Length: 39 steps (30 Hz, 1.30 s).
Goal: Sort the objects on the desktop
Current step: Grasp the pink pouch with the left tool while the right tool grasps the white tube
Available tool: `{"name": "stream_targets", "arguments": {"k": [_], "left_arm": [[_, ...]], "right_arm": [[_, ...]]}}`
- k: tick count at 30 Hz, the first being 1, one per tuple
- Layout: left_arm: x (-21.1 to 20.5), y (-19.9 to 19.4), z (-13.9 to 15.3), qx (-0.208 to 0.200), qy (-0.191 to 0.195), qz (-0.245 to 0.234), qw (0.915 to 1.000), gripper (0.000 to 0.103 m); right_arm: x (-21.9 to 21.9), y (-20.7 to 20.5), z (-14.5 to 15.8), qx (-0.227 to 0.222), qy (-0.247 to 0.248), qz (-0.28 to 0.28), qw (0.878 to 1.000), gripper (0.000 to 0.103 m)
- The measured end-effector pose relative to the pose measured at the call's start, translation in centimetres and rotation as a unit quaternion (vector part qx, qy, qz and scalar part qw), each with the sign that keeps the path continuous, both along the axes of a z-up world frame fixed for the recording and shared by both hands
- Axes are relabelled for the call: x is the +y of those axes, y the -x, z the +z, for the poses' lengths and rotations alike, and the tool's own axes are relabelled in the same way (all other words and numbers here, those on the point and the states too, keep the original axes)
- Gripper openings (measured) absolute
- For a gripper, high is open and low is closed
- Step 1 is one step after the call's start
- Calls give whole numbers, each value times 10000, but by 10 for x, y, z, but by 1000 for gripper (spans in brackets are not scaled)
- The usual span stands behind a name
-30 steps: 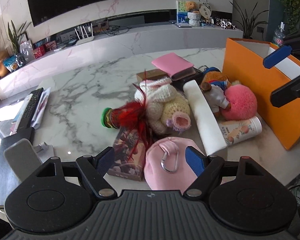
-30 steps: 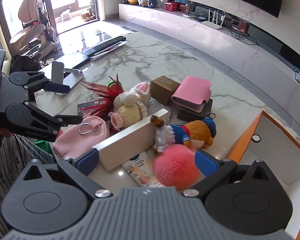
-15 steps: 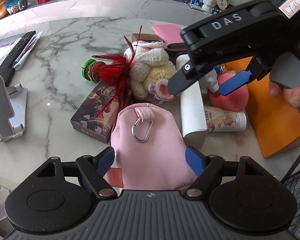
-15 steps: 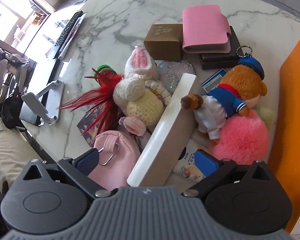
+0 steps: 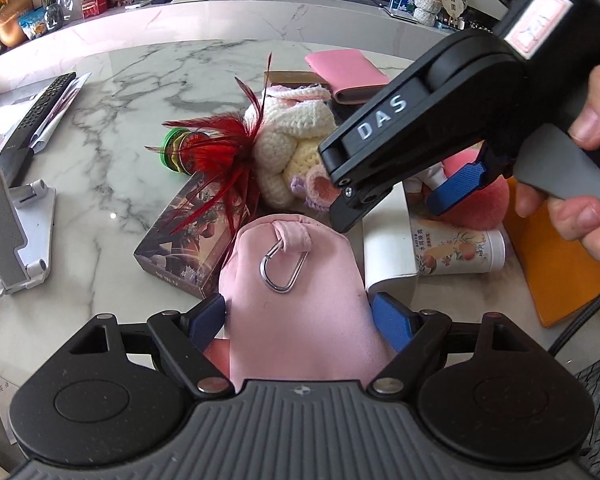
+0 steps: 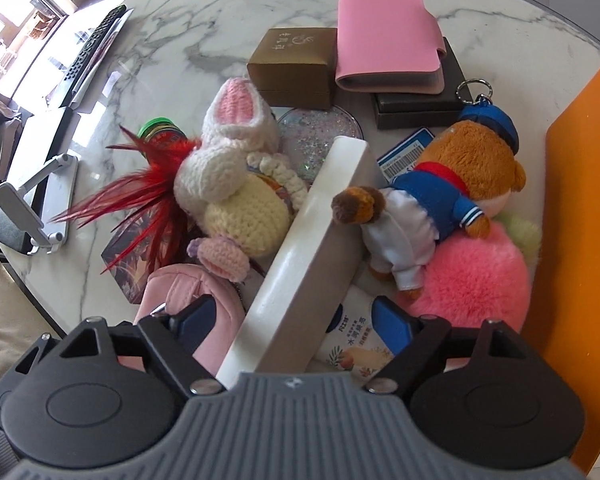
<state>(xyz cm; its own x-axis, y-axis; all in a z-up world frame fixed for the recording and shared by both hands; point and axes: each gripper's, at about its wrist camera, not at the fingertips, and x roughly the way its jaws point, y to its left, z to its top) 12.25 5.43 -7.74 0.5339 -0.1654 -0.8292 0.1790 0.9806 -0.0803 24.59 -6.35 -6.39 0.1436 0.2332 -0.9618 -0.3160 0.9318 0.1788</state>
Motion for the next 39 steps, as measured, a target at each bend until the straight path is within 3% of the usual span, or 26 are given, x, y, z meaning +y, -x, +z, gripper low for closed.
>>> {"name": "stream_targets", "arguments": {"k": [2, 7, 13, 18, 26, 32, 39], "left_arm": [[-4, 0, -2, -3, -87, -96, 9999, 95], [-16, -2, -9, 163, -442, -313, 9984, 101], [-26, -3, -20, 169, -807, -370, 9959, 103], [-19, -1, -19, 90, -643, -254, 9976, 95], [-5, 1, -17, -51, -239, -23, 9997, 78], [-2, 7, -15, -217, -28, -7, 9998, 71], [4, 13, -6, -395, 192, 39, 9990, 69]], "right_arm": [[3, 1, -5, -48, 180, -3, 9998, 80], [0, 3, -4, -45, 94, 83, 9999, 61], [-4, 1, -5, 108, -127, -1, 9999, 54], [-13, -1, -7, 194, -389, -148, 9989, 52], [-38, 2, -3, 315, -972, -469, 9937, 40], [-56, 9, 0, 203, -1321, -553, 9895, 35], [-76, 11, 2, 222, -1762, -828, 9806, 33]]}}
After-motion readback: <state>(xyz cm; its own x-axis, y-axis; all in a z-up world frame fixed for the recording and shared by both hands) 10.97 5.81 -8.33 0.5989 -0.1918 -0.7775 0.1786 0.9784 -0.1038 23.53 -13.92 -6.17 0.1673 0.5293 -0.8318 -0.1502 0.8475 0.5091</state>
